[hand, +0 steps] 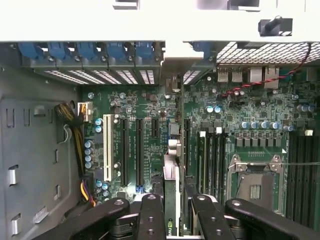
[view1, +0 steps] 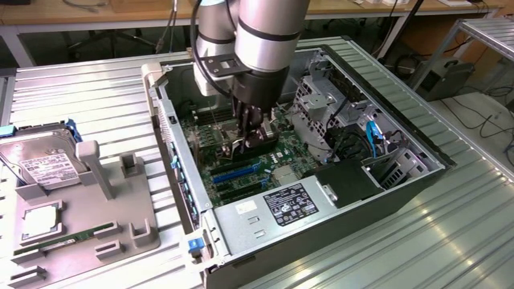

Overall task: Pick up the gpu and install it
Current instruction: 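Insert the gpu into the slot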

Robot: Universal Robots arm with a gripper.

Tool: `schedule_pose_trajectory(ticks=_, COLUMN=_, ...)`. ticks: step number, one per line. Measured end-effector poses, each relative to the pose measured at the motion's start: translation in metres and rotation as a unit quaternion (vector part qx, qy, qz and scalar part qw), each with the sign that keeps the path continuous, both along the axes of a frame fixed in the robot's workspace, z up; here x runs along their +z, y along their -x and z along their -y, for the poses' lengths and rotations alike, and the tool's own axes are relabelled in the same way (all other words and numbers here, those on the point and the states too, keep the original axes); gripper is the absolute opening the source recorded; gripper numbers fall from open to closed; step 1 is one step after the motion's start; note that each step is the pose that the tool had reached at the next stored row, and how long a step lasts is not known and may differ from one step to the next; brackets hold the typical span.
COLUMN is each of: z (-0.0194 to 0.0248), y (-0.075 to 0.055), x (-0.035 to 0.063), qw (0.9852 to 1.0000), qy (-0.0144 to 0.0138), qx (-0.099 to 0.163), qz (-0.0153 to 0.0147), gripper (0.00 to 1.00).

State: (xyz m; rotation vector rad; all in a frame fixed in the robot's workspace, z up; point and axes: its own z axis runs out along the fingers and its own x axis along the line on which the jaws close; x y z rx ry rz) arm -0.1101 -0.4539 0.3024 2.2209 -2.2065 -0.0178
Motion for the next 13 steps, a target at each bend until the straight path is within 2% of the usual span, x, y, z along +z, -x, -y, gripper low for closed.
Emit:
schedule_pose_trajectory(ticks=8, z=0.0057, y=0.001, x=-0.0143, qw=1.0000, qy=0.0000, qx=0.000, qz=0.0001, gripper=0.26)
schedule_pose_trajectory(ticks=13, z=0.0058, y=0.001, x=-0.0197, qw=1.0000, qy=-0.0001, qx=0.000, qz=0.0001, gripper=0.26)
